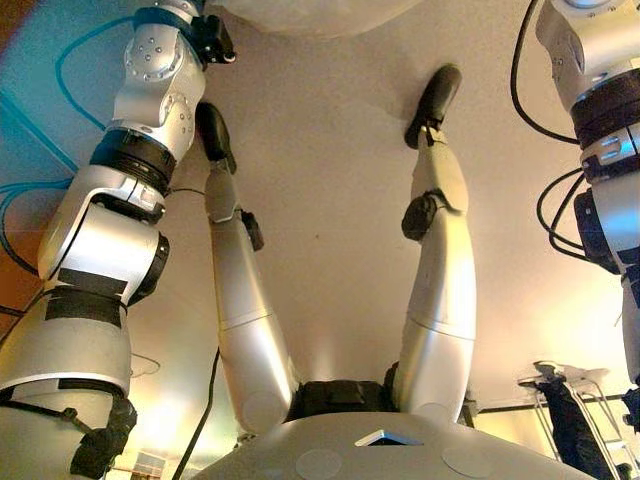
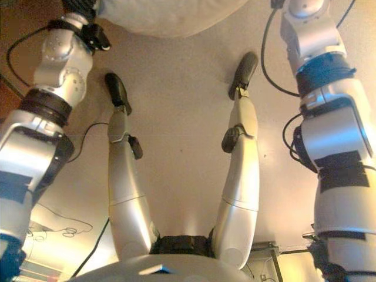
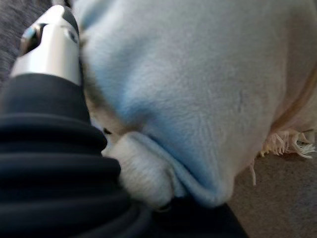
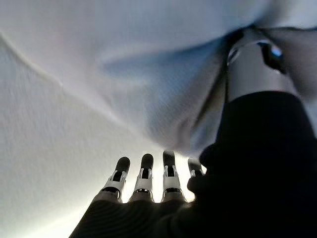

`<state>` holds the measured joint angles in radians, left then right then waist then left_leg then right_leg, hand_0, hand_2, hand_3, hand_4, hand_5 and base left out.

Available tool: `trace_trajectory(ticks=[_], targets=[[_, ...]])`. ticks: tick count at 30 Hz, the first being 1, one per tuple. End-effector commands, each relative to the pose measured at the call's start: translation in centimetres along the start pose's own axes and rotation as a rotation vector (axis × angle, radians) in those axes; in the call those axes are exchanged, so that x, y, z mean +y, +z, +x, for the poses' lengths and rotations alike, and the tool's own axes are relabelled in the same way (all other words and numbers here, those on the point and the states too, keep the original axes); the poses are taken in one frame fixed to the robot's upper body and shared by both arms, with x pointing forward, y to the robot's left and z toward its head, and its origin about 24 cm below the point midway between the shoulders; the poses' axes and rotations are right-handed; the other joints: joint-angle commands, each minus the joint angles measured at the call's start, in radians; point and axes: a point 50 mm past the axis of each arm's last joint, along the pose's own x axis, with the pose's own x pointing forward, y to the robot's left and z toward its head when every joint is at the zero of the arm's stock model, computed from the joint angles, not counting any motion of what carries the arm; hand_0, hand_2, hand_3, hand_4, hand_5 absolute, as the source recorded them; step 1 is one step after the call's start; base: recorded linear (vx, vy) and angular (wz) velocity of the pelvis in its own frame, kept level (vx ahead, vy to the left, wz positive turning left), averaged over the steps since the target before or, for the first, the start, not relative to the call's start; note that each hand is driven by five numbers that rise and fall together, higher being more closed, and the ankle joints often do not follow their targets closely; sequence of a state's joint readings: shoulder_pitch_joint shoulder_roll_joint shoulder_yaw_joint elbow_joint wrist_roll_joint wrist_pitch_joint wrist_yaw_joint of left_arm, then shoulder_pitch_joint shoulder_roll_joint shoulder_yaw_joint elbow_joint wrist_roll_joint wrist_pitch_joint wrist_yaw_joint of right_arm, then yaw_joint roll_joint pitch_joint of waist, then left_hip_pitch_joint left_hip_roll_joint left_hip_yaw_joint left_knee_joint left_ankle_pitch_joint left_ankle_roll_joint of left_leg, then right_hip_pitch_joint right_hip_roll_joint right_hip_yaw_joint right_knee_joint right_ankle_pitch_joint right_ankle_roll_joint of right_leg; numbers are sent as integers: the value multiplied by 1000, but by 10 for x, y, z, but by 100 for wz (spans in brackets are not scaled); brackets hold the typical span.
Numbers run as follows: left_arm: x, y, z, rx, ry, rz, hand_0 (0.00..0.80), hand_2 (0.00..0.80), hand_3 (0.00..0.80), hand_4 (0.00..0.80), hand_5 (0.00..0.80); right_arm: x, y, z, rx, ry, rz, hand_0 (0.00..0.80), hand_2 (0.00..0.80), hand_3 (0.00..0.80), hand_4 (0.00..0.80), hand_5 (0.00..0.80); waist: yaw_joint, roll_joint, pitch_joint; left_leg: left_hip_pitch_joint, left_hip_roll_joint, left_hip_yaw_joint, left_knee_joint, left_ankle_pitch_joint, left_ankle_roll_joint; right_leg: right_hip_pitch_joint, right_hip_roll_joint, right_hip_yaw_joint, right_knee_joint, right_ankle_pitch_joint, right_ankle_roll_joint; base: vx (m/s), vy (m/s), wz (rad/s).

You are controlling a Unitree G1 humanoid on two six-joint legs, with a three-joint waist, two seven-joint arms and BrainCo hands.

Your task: Pick up the cushion and take it to the sofa

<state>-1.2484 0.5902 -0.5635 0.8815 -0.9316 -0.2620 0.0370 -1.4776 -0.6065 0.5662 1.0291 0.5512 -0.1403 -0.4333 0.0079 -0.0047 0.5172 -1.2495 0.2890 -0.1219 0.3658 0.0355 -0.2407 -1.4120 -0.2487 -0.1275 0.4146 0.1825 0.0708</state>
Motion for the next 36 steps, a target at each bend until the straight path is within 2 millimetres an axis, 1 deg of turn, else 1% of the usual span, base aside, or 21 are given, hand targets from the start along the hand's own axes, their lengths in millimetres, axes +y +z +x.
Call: trace_trajectory(ticks=[1,7,8,9,10,11,12,13,15,17,18,20,24,26,27,29,30,31,33,35,36], targets=[[-9,13,5,-31,-31,-77,0,0,0,0,0,17,33,2,-129,132,42,0,0,0,0,0,28,-18,3,-46,-7,-64,-75,59,67,-77,-126,5,114,-58,149,34,-29,1],[-16,31,13,-78,-1,-117,0,0,0,0,0,31,54,0,-212,236,90,0,0,0,0,0,32,-18,3,-106,-6,-73,-87,67,65,-134,-137,5,129,-75,144,24,6,7],[-18,34,14,-86,-7,-134,85,85,85,85,85,34,58,-1,-221,252,104,0,0,0,0,0,33,-19,3,-118,-5,-75,-88,70,65,-141,-139,6,130,-77,144,15,18,7],[-22,37,16,-95,-15,-139,571,571,571,571,571,37,61,-1,-226,268,122,0,0,0,0,0,33,-19,3,-127,-6,-76,-89,72,64,-147,-142,7,130,-80,145,13,17,5],[-26,42,18,-103,-29,-138,800,800,800,800,800,41,64,-2,-228,303,154,0,0,0,0,0,32,-18,3,-135,-6,-76,-92,73,63,-151,-144,6,126,-82,145,9,11,6],[-27,43,18,-105,-33,-139,800,800,800,800,800,41,64,-2,-231,311,158,0,0,0,0,0,32,-18,3,-138,-6,-77,-92,74,63,-152,-145,5,125,-82,145,11,21,5],[-34,47,20,-119,-70,-156,800,800,800,800,800,49,69,-5,-244,382,194,505,505,505,505,505,32,-18,3,-148,-5,-77,-98,77,59,-155,-148,4,118,-83,147,10,24,4],[-38,50,21,-129,-84,-160,800,800,800,800,800,53,73,-7,-258,427,209,800,800,800,800,800,32,-18,3,-153,-6,-77,-99,77,58,-157,-149,4,114,-83,147,18,42,1],[-45,54,22,-149,-113,-177,800,800,800,800,800,63,79,-12,-277,540,244,800,800,800,800,800,31,-16,3,-158,-6,-77,-108,80,55,-157,-150,0,105,-83,148,11,36,0],[-47,55,22,-155,-124,-190,800,800,800,800,800,67,82,-14,-289,577,251,800,800,800,800,800,31,-16,3,-159,-7,-76,-112,81,53,-157,-151,0,100,-82,149,0,24,0],[-55,57,21,-161,-167,-244,800,800,800,800,800,78,89,-23,-328,677,273,800,800,800,800,800,32,-14,3,-164,-8,-78,-117,85,47,-157,-152,1,90,-81,152,-2,48,-1],[-57,56,20,-162,-180,-263,800,800,800,800,800,79,89,-25,-334,695,275,800,800,800,800,800,32,-13,3,-164,-9,-79,-120,86,46,-157,-153,1,89,-79,153,-2,23,0],[-73,48,12,-182,-263,-385,800,800,800,800,800,83,94,-34,-403,750,278,800,800,800,800,800,34,-12,3,-165,-8,-87,-134,90,32,-157,-152,11,68,-73,160,-22,52,4],[-73,48,12,-181,-263,-385,800,800,800,800,800,83,93,-34,-402,750,278,800,800,800,800,800,34,-13,3,-164,-8,-87,-134,90,32,-157,-152,12,68,-73,160,-27,48,12],[-76,36,4,-179,-293,-435,800,800,800,800,800,79,92,-38,-439,737,302,800,800,800,800,800,31,-14,3,-156,-7,-88,-142,90,24,-156,-147,19,54,-64,165,-37,75,9],[-76,35,3,-175,-292,-436,800,800,800,800,800,79,90,-39,-435,736,301,800,800,800,800,800,32,-15,3,-149,-5,-87,-145,91,24,-149,-146,18,51,-63,165,-40,78,10],[-77,19,-8,-177,-312,-470,800,800,800,800,800,72,80,-45,-446,733,295,800,800,800,800,800,24,-16,3,-134,-3,-84,-143,88,18,-136,-142,25,33,-51,170,-41,82,12],[-78,16,-10,-170,-311,-471,800,800,800,800,800,73,77,-46,-439,732,294,800,800,800,800,800,27,-16,3,-125,-1,-84,-146,87,18,-126,-141,23,28,-50,170,-72,126,13],[-78,-5,-29,-161,-327,-493,800,800,800,800,800,63,56,-55,-422,707,271,800,800,800,800,800,19,-15,3,-88,-2,-78,-125,76,13,-90,-135,31,5,-32,173,-54,83,12],[-78,-12,-35,-150,-328,-498,800,800,800,800,800,60,47,-59,-408,703,277,800,800,800,800,800,20,-15,3,-68,0,-77,-122,74,12,-72,-133,31,-1,-26,174,-41,62,13],[-73,-28,-51,-125,-326,-502,800,800,800,800,800,50,28,-68,-382,670,286,800,800,800,800,800,13,-16,3,-12,6,-68,-109,68,6,-21,-131,38,-17,-12,174,-58,99,8]])
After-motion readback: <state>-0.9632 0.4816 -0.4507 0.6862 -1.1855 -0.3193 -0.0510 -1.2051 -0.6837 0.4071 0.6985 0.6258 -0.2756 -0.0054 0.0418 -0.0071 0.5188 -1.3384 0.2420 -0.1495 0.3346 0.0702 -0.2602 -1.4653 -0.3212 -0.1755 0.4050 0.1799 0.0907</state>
